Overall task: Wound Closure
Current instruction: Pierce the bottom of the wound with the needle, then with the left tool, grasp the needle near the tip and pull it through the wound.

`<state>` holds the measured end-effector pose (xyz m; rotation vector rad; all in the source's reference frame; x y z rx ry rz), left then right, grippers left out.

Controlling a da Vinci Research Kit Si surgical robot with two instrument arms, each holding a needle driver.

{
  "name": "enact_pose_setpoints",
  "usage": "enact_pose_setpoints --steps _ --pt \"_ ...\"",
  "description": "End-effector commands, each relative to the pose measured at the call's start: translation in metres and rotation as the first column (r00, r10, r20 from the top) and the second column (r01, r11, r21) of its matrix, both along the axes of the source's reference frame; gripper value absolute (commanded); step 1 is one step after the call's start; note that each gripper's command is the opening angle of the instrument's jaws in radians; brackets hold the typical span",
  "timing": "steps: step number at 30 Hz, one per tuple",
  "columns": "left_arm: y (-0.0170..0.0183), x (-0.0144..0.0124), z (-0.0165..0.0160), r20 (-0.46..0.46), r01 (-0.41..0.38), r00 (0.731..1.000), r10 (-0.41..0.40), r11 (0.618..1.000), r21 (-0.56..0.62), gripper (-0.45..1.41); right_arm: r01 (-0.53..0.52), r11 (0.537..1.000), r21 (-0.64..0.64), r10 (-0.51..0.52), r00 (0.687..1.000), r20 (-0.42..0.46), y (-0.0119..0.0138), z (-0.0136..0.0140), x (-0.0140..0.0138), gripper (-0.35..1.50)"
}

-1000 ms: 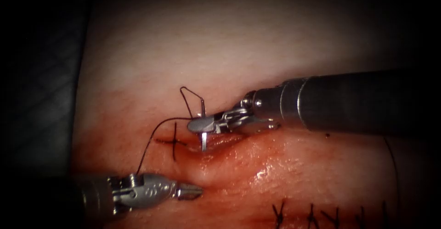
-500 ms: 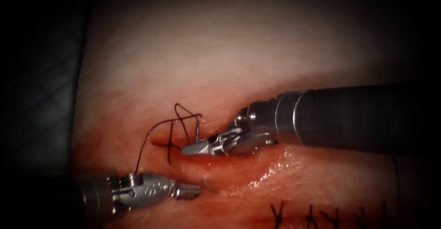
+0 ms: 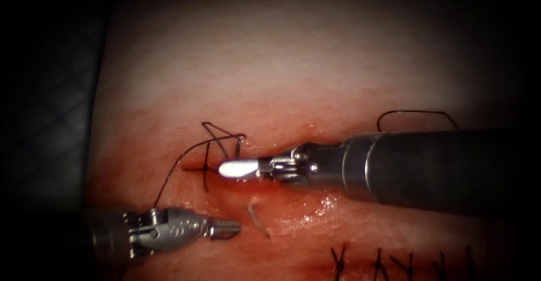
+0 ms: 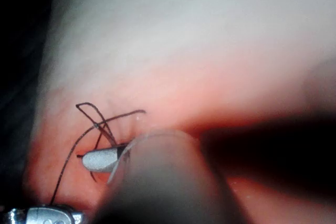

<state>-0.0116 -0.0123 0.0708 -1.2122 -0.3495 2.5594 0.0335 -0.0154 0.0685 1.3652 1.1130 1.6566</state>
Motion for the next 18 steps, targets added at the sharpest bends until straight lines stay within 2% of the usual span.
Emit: enact_pose_setpoints --steps 1,4,6,7,10,18 --pt "0.0 -0.0005 0.0003 0.009 0.003 1.0 -0.003 1.0 -0.005 -0.08 -0.009 0.999 -0.036 0.009 1.0 0.022 0.0003 0.0011 0.0 0.72" --pt "0.0002 -0.0006 -0.0006 0.034 0.018 0.999 -0.016 0.999 -0.037 -0.03 0.004 0.994 -0.109 0.01 0.992 0.125 0.0014 0.0015 -0.0016 0.74" --pt "0.0003 -0.0007 -0.001 0.046 0.024 0.999 -0.022 0.998 -0.057 -0.01 -0.002 0.988 -0.153 0.031 0.982 0.186 0.0028 0.0018 -0.0036 0.79" --pt "0.0003 -0.0008 -0.0011 0.049 0.026 0.999 -0.023 0.998 -0.063 -0.01 -0.002 0.986 -0.167 0.035 0.979 0.198 0.003 0.0018 -0.004 0.86" --pt "0.0007 -0.001 -0.0011 0.062 0.037 0.998 -0.031 0.996 -0.083 0.1 0.0 0.983 -0.186 0.042 0.974 0.223 0.0037 0.0017 -0.0053 0.91" --pt "0.0023 -0.0013 -0.0024 0.108 0.08 0.992 -0.066 0.988 -0.13 0.12 -0.002 0.974 -0.229 0.062 0.966 0.253 0.0049 0.0009 -0.0091 0.89"
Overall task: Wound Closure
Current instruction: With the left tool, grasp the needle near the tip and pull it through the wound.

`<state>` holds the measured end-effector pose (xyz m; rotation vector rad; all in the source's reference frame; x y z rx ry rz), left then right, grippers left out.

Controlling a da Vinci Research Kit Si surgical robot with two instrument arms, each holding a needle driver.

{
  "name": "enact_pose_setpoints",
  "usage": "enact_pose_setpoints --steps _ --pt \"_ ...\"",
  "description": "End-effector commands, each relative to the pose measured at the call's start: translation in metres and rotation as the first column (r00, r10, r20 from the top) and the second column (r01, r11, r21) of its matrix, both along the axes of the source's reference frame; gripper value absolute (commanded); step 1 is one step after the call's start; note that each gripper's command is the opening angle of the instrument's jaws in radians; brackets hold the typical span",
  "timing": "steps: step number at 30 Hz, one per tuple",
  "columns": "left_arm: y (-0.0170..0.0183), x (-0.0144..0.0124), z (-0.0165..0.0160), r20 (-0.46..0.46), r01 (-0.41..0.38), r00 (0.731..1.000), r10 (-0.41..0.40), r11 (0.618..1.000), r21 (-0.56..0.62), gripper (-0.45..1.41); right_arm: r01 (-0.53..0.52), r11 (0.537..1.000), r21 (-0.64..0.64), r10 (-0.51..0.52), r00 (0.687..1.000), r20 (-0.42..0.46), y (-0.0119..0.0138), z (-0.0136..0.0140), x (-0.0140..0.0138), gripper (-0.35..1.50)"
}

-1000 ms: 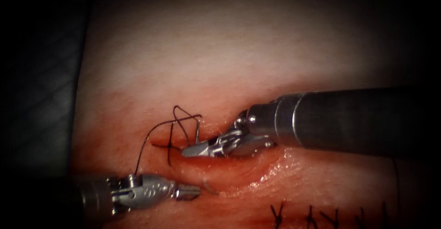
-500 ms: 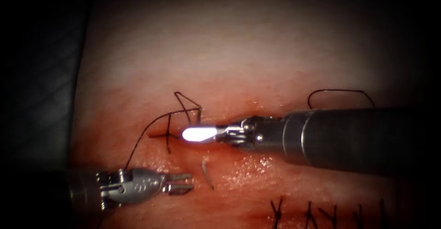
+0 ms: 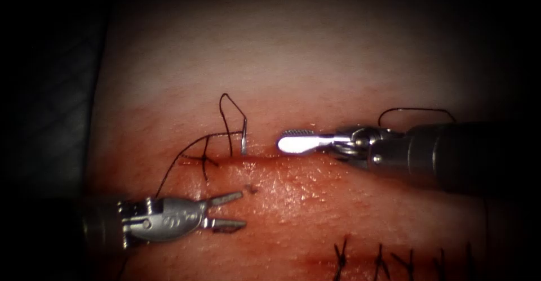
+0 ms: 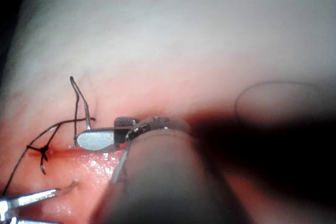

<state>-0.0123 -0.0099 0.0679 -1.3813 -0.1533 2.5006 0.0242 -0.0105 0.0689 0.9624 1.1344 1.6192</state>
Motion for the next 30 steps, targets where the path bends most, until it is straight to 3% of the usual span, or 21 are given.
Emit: enact_pose_setpoints --steps 1,7,16,19,22,23,24,25,27,28,30 --pt "0.0 -0.0005 0.0004 0.002 0.001 1.0 -0.001 1.0 -0.004 0.12 0.001 1.0 -0.004 -0.001 1.0 0.006 0.0001 0.0005 -0.0002 0.88" --pt "0.0013 -0.0012 0.0004 0.001 0.015 1.0 -0.015 1.0 -0.009 0.12 -0.014 0.999 -0.032 0.015 0.999 0.028 0.0004 0.0004 -0.0029 0.81" --pt "0.0023 -0.0022 0.0024 -0.005 0.022 1.0 -0.022 1.0 -0.017 0.1 0.005 0.998 -0.069 -0.003 0.999 0.041 0.0001 0.0001 -0.0041 0.84" --pt "0.0024 -0.0024 0.0028 -0.007 0.021 1.0 -0.021 1.0 -0.023 0.02 0.003 0.998 -0.069 0.0 0.999 0.04 0.0001 0.0001 -0.0041 0.84" --pt "0.0023 -0.0025 0.003 -0.011 0.019 1.0 -0.02 0.999 -0.03 -0.25 0.006 0.996 -0.086 -0.002 0.999 0.044 0.0002 0.0002 -0.0041 0.84" --pt "0.0024 -0.0025 0.0031 -0.009 0.015 1.0 -0.015 0.999 -0.035 -0.45 0.012 0.993 -0.12 -0.006 0.999 0.05 0.0002 0.0002 -0.0041 0.89" --pt "0.0024 -0.0025 0.0031 -0.009 0.015 1.0 -0.015 0.999 -0.035 -0.45 0.012 0.993 -0.12 -0.006 0.999 0.05 0.0002 0.0002 -0.0041 0.89" --pt "0.0025 -0.0025 0.0033 0.002 0.01 1.0 -0.01 0.999 -0.032 -0.45 0.009 0.988 -0.156 -0.001 0.999 0.05 0.0003 0.0001 -0.0041 1.09" --pt "0.0024 -0.0026 0.0034 0.008 0.003 1.0 -0.003 0.999 -0.036 -0.45 0.006 0.982 -0.19 0.003 0.999 0.05 0.0003 -0.0001 -0.0042 1.11" --pt "0.0024 -0.0028 0.0034 0.015 -0.003 1.0 0.004 0.999 -0.04 -0.45 0.005 0.975 -0.223 0.007 0.999 0.052 0.0004 -0.0004 -0.0041 1.25" --pt "0.0024 -0.0028 0.0034 0.043 -0.016 0.999 0.018 0.999 -0.034 -0.45 0.028 0.958 -0.284 -0.012 0.998 0.061 0.0005 -0.0008 -0.0041 1.35"
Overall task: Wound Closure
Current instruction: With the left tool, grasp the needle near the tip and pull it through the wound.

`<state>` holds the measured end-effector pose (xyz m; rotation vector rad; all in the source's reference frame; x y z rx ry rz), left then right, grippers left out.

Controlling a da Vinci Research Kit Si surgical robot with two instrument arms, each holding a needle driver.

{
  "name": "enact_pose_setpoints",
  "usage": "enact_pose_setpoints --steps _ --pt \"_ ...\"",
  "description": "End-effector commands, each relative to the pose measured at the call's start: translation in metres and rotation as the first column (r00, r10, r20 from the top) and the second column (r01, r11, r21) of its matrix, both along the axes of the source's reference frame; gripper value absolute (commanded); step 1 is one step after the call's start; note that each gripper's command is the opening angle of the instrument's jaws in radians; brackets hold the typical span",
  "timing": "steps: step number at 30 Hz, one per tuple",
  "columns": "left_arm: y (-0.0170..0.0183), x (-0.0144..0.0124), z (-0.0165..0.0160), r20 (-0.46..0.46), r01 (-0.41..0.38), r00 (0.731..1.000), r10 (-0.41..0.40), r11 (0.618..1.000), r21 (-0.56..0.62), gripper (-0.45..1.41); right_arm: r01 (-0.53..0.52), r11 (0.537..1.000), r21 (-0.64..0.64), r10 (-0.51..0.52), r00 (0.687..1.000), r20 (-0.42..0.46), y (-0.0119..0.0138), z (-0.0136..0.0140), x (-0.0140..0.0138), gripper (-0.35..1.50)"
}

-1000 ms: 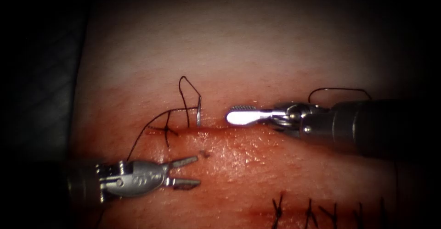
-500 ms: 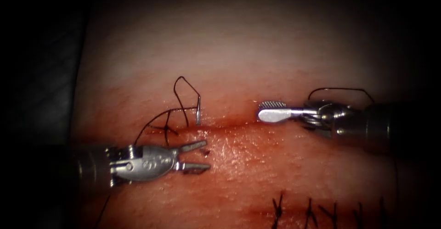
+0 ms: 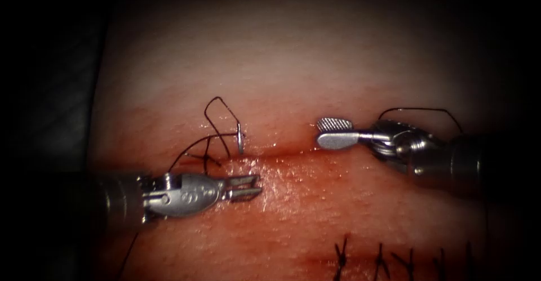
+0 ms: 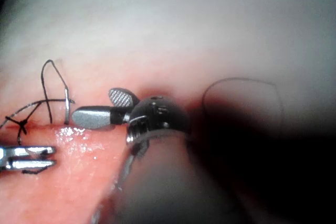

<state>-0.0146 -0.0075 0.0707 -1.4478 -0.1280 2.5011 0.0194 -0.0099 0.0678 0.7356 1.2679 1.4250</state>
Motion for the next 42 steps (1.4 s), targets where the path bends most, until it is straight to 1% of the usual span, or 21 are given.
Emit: enact_pose_setpoints --steps 1,4,5,6,7,10,12,13,14,15,18,19,22,25,27,29,31,34,36,39,42 --pt "0.0001 -0.0004 0.0005 0.036 -0.017 0.999 0.016 1.0 0.013 -0.45 0.04 0.996 -0.075 -0.04 0.999 0.002 0.0 -0.0002 0.0007 1.36" --pt "0.0001 -0.0002 0.0001 0.087 -0.008 0.996 -0.001 0.995 0.1 -0.45 0.089 0.975 -0.203 -0.089 0.996 0.01 0.0 -0.0013 0.0009 1.36" --pt "0.0001 -0.0001 -0.0004 0.121 0.004 0.992 -0.026 0.984 0.178 -0.45 0.112 0.954 -0.277 -0.107 0.994 0.035 -0.0004 -0.0019 0.0011 1.23" --pt "0.0001 -0.0001 -0.0004 0.121 0.004 0.992 -0.026 0.984 0.178 -0.45 0.112 0.954 -0.277 -0.107 0.994 0.035 -0.0004 -0.0019 0.0011 1.23" --pt "0.0 0.0 -0.0008 0.151 0.007 0.987 -0.047 0.967 0.255 -0.45 0.136 0.929 -0.343 -0.128 0.991 0.048 -0.0011 -0.0023 0.0014 0.94" --pt "-0.0002 0.0 -0.0014 0.181 0.001 0.981 -0.063 0.945 0.327 -0.45 0.147 0.914 -0.379 -0.136 0.989 0.056 -0.0021 -0.0028 0.0017 0.69" --pt "-0.0002 0.0 -0.0017 0.213 -0.012 0.973 -0.085 0.909 0.417 -0.45 0.153 0.9 -0.408 -0.139 0.988 0.063 -0.0034 -0.0032 0.0023 0.49" --pt "-0.0001 0.0 -0.0019 0.223 -0.007 0.967 -0.125 0.86 0.511 -0.45 0.175 0.887 -0.428 -0.156 0.985 0.079 -0.0043 -0.0034 0.0029 0.54" --pt "-0.0001 0.0 -0.0019 0.223 -0.007 0.967 -0.125 0.86 0.511 -0.45 0.175 0.887 -0.428 -0.156 0.985 0.079 -0.0043 -0.0034 0.0029 0.54" --pt "0.0 0.0001 -0.002 0.232 -0.016 0.962 -0.144 0.817 0.576 -0.45 0.22 0.867 -0.447 -0.19 0.975 0.11 -0.0053 -0.0034 0.0038 0.79" --pt "0.0003 0.0003 -0.0023 0.232 -0.023 0.956 -0.178 0.746 0.665 -0.45 0.293 0.828 -0.478 -0.24 0.956 0.17 -0.0064 -0.0031 0.0051 1.11" --pt "0.0006 0.0006 -0.0027 0.238 -0.037 0.95 -0.202 0.684 0.728 -0.45 0.353 0.789 -0.503 -0.275 0.935 0.224 -0.0072 -0.0025 0.0062 1.23" --pt "0.0009 0.0009 -0.0034 0.244 -0.052 0.946 -0.213 0.643 0.764 -0.45 0.42 0.748 -0.514 -0.317 0.907 0.279 -0.0076 -0.0017 0.007 1.23" --pt "0.0014 0.0012 -0.0043 0.232 -0.057 0.942 -0.243 0.566 0.823 -0.45 0.529 0.662 -0.531 -0.376 0.847 0.375 -0.0078 -0.0007 0.0078 1.11" --pt "0.0015 0.0013 -0.0048 0.233 -0.061 0.94 -0.251 0.545 0.836 -0.45 0.56 0.644 -0.521 -0.387 0.826 0.41 -0.0078 -0.0003 0.0082 1.08" --pt "0.0017 0.0012 -0.006 0.223 -0.061 0.929 -0.295 0.473 0.879 -0.45 0.634 0.591 -0.499 -0.425 0.77 0.475 -0.0079 0.0004 0.0091 1.13" --pt "0.0016 0.0012 -0.0063 0.217 -0.06 0.929 -0.3 0.457 0.887 -0.45 0.648 0.581 -0.492 -0.436 0.759 0.485 -0.008 0.0005 0.0092 1.13" --pt "0.0013 0.0012 -0.0076 0.194 -0.057 0.93 -0.313 0.398 0.916 -0.45 0.716 0.514 -0.473 -0.482 0.697 0.531 -0.008 0.0009 0.0098 0.96" --pt "0.0011 0.0014 -0.0085 0.196 -0.065 0.93 -0.311 0.385 0.921 -0.45 0.725 0.504 -0.469 -0.488 0.687 0.538 -0.008 0.0011 0.0099 0.99" --pt "0.0008 0.0024 -0.011 0.211 -0.088 0.931 -0.297 0.378 0.922 -0.45 0.768 0.458 -0.448 -0.522 0.64 0.564 -0.0083 0.0016 0.0099 1.06" --pt "0.0006 0.003 -0.0125 0.234 -0.106 0.929 -0.287 0.4 0.91 -0.45 0.777 0.447 -0.443 -0.527 0.629 0.572 -0.0083 0.0021 0.0097 1.09"
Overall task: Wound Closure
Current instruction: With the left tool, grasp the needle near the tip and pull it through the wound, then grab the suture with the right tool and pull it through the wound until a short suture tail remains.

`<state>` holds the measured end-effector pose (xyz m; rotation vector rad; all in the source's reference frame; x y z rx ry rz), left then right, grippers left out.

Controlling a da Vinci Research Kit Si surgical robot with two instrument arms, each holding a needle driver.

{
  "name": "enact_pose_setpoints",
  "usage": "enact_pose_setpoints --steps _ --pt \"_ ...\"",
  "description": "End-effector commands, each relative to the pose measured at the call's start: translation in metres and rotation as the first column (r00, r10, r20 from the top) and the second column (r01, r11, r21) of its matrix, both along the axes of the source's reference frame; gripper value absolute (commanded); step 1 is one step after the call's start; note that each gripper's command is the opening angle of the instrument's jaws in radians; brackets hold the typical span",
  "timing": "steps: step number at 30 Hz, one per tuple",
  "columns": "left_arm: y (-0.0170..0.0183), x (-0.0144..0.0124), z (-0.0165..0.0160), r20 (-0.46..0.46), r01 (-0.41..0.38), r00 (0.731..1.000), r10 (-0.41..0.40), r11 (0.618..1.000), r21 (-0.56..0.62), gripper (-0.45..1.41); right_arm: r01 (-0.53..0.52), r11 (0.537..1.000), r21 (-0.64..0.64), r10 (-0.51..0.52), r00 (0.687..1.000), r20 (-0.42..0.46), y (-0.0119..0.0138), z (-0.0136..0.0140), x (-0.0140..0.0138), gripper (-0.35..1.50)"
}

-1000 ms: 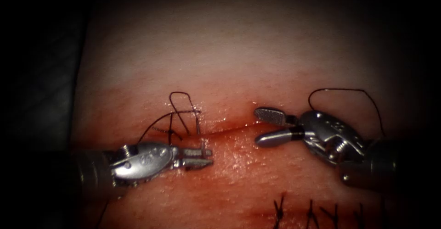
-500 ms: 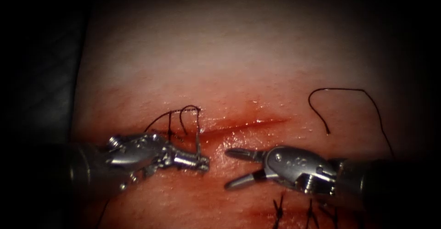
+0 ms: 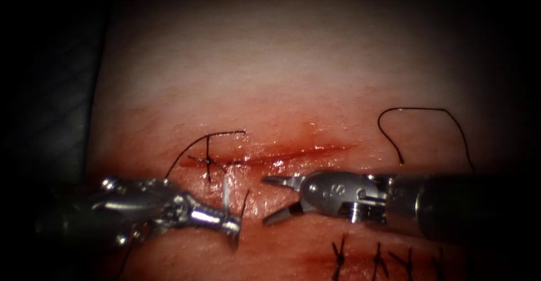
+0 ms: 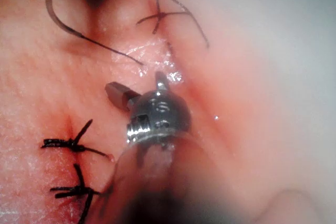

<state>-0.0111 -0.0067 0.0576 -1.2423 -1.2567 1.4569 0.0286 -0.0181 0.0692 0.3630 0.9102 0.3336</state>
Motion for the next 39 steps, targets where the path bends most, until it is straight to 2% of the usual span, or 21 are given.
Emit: enact_pose_setpoints --steps 1,3,5,7,8,9,10,14,15,17,19,22,23,25,29,32,34,35,37,38,39 --pt "-0.0002 -0.0001 -0.0006 0.038 -0.006 0.999 0.011 0.993 -0.117 -0.45 0.003 1.0 -0.006 -0.003 1.0 0.0 -0.0001 0.001 0.0005 1.09" --pt "-0.0002 0.0002 -0.0017 0.071 0.004 0.997 0.013 0.972 -0.235 -0.45 0.009 1.0 -0.018 -0.009 1.0 0.0 0.0 0.0013 0.0004 1.09" --pt "-0.0003 0.0004 -0.0025 0.102 0.013 0.994 0.028 0.924 -0.383 -0.45 0.015 0.999 -0.028 -0.015 1.0 -0.001 0.0001 0.0016 0.0004 1.09" --pt "-0.0007 0.0006 -0.0033 0.131 0.029 0.99 0.053 0.833 -0.552 -0.45 0.017 0.999 -0.035 -0.016 1.0 0.002 0.0002 0.0018 0.0003 1.09" --pt "-0.0009 0.0007 -0.0041 0.133 0.042 0.989 0.066 0.738 -0.674 -0.45 0.016 0.999 -0.041 -0.017 1.0 -0.009 0.0002 0.0021 0.0003 1.09" --pt "-0.001 0.001 -0.005 0.126 0.05 0.989 0.077 0.626 -0.778 -0.45 0.017 0.999 -0.042 -0.017 1.0 -0.015 0.0001 0.0024 0.0002 1.09" --pt "-0.001 0.001 -0.005 0.126 0.05 0.989 0.077 0.626 -0.778 -0.45 0.017 0.999 -0.042 -0.017 1.0 -0.015 0.0001 0.0024 0.0002 1.09" --pt "-0.0004 0.0011 -0.0066 0.104 0.076 0.994 0.034 0.478 -0.875 -0.45 0.021 0.999 -0.05 -0.022 1.0 -0.018 -0.0005 0.0029 0.0003 1.09" --pt "0.0003 0.0011 -0.0074 0.08 0.074 0.997 0.0 0.379 -0.922 -0.45 0.023 0.998 -0.052 -0.024 1.0 -0.02 -0.0007 0.0031 0.0003 1.11" --pt "0.002 0.0014 -0.0084 0.039 0.051 0.998 -0.053 0.248 -0.968 -0.45 0.023 0.998 -0.053 -0.024 0.999 -0.025 -0.0008 0.0031 0.0003 1.11" --pt "0.0034 0.0019 -0.009 0.034 0.05 0.996 -0.088 0.193 -0.98 -0.45 0.021 0.998 -0.059 -0.023 0.999 -0.033 -0.0008 0.0031 0.0002 1.11" --pt "0.0058 0.0031 -0.0102 0.044 0.063 0.989 -0.142 0.13 -0.99 -0.45 0.014 0.999 -0.05 -0.016 0.999 -0.045 -0.001 0.0031 0.0001 1.11" --pt "0.0062 0.0034 -0.0104 0.053 0.072 0.988 -0.145 0.128 -0.989 -0.45 0.009 0.999 -0.046 -0.011 0.999 -0.047 -0.001 0.0031 0.0001 1.11" --pt "0.0078 0.0044 -0.0115 0.073 0.09 0.982 -0.176 0.093 -0.992 -0.45 -0.01 0.999 -0.043 0.008 0.998 -0.056 -0.0011 0.0032 0.0 1.11" --pt "0.0095 0.0056 -0.0133 0.089 0.103 0.978 -0.191 0.064 -0.993 -0.45 -0.039 0.999 -0.002 0.039 0.997 -0.06 -0.0009 0.0033 0.0 1.11" --pt "0.0102 0.0067 -0.015 0.099 0.11 0.974 -0.204 0.042 -0.993 -0.45 -0.118 0.988 0.096 0.126 0.989 -0.08 -0.0009 0.0032 0.0 1.08" --pt "0.01 0.0071 -0.0154 0.105 0.115 0.973 -0.205 0.04 -0.993 -0.45 -0.216 0.96 0.175 0.238 0.965 -0.111 -0.0006 0.0031 0.0001 0.67" --pt "0.0094 0.0071 -0.0152 0.104 0.113 0.973 -0.204 0.034 -0.993 -0.45 -0.278 0.93 0.243 0.313 0.942 -0.12 -0.0004 0.0028 0.0002 0.27" --pt "0.009 0.0071 -0.015 0.104 0.112 0.973 -0.204 0.03 -0.993 -0.45 -0.303 0.913 0.273 0.346 0.93 -0.123 -0.0001 0.0026 0.0003 0.3" --pt "0.008 0.007 -0.0143 0.106 0.112 0.974 -0.201 0.018 -0.994 -0.45 -0.326 0.892 0.312 0.378 0.918 -0.122 0.0001 0.0023 0.0006 0.62" --pt "0.0069 0.0069 -0.0134 0.11 0.114 0.974 -0.199 0.011 -0.993 -0.45 -0.333 0.885 0.325 0.387 0.915 -0.117 0.0002 0.0018 0.0009 0.66"
